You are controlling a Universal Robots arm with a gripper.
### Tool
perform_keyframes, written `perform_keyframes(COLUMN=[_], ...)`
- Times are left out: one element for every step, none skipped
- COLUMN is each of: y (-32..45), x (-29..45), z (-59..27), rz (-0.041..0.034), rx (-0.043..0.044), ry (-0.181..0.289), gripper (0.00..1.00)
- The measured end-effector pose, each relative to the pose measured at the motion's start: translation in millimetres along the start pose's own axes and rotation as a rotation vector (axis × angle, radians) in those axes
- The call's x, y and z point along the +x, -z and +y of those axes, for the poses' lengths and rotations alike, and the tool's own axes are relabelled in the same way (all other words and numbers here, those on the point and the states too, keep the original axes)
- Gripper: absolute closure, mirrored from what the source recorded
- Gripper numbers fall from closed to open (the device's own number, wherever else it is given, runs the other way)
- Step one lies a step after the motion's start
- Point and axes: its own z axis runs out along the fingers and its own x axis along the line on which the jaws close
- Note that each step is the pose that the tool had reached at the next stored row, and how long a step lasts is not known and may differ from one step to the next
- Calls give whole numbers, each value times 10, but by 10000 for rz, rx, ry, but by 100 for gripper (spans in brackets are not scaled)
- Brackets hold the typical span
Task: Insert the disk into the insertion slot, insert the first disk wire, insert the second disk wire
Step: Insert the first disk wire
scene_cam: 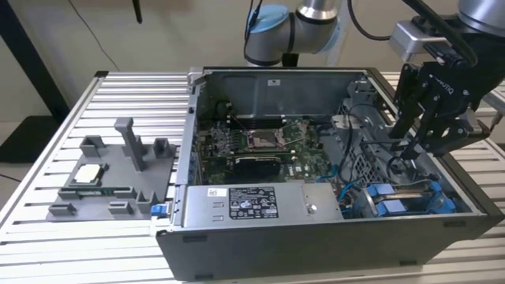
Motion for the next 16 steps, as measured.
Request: perform_keyframes(y=[1,-1,-3,-5,-8,-9,-12,-14,-19,-24,-29,-31,-31,-31,-32,-32], x=[-3,-7,-9,-10,-11,-13,-14,-14,-14,-14,-14,-14,-15,-15,-14,-14], z=[0,0,0,-1,-1,-1,-1,-1,-2,-1,-2,-2,-2,-2,-2,-2], rz=[-38,-44,-47,-47,-50,-50,-52,-59,-81,-116,-154,-175,-175,-175,-176,-177], rx=[-1,-1,-1,-1,-1,-1,-1,-1,-2,-2,-3,-3,-3,-3,-3,-3], ry=[1,1,1,2,1,2,2,2,2,2,3,3,4,4,4,4], gripper=[53,53,53,53,53,53,53,53,53,53,53,56,56,62,62,69])
